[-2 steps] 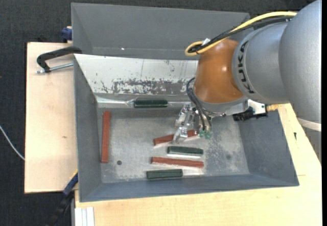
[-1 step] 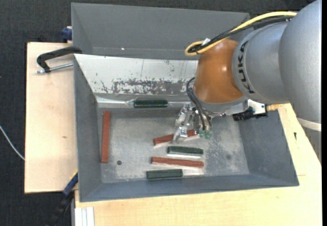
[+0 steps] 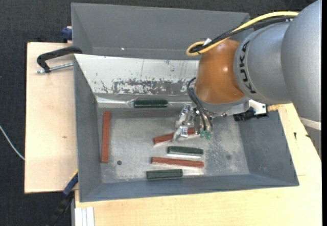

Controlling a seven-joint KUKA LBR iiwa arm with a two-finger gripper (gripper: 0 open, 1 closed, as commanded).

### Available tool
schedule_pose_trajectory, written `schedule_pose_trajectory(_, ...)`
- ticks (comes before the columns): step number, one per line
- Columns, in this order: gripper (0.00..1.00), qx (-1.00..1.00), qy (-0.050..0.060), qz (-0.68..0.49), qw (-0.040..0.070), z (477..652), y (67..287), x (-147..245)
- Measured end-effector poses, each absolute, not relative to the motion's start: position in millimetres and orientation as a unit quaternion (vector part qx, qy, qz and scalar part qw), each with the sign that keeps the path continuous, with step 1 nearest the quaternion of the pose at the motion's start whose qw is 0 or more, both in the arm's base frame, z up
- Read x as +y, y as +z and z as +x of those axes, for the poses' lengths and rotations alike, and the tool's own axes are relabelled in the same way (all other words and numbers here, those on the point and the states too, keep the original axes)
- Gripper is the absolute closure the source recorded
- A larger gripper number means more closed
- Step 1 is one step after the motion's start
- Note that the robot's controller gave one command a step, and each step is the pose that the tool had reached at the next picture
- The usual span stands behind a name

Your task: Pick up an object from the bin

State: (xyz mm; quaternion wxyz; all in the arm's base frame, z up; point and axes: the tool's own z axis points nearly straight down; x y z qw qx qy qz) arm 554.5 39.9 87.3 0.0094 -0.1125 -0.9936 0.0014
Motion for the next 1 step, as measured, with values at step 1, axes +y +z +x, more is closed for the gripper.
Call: schedule_pose_trajectory(1, 1.00, -0.993, -0.001, -0.114, 0.003, 553.5, 89.9, 37.5)
